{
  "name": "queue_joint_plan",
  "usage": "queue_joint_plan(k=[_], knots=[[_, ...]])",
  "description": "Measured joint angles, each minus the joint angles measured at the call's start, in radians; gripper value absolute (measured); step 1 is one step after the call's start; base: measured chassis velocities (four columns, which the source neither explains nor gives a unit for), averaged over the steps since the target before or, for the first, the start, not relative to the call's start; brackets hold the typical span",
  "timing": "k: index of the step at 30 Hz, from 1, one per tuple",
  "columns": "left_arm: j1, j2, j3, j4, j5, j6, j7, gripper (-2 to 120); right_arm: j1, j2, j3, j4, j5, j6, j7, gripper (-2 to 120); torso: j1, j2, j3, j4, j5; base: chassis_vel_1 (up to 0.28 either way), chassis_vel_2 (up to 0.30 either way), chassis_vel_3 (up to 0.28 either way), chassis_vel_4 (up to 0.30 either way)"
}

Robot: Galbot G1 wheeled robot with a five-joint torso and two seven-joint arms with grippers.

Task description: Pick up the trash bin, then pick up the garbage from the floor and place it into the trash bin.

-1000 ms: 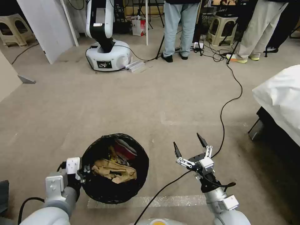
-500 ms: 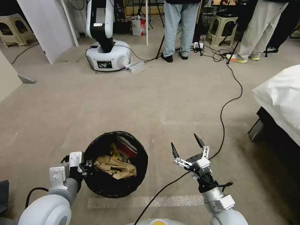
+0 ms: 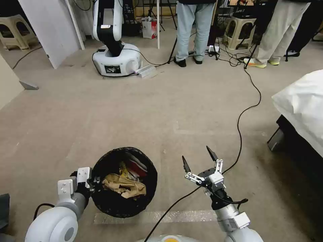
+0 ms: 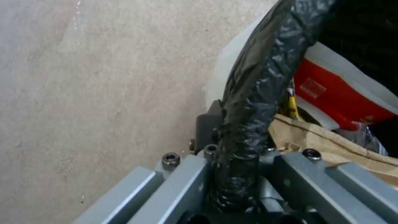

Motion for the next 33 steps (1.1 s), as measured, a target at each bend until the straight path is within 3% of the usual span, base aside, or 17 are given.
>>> queue_joint_plan(k=[30,33], knots=[[-0.142,0.005,0.031,0.156,-0.113,-0.001,-0.061,0,-0.006,-0.003,0.003,-0.025,-0.004,0.016,-0.033,99,0.0,0.0,0.0,0.0,0.0001,0.0,0.0,0.0,0.0],[-0.158,0.008,0.035,0.17,-0.123,-0.002,-0.062,5,-0.008,-0.002,0.005,-0.028,-0.004,0.016,-0.035,99,0.0,0.0,0.0,0.0,0.0,0.0,0.0,0.0,0.0]])
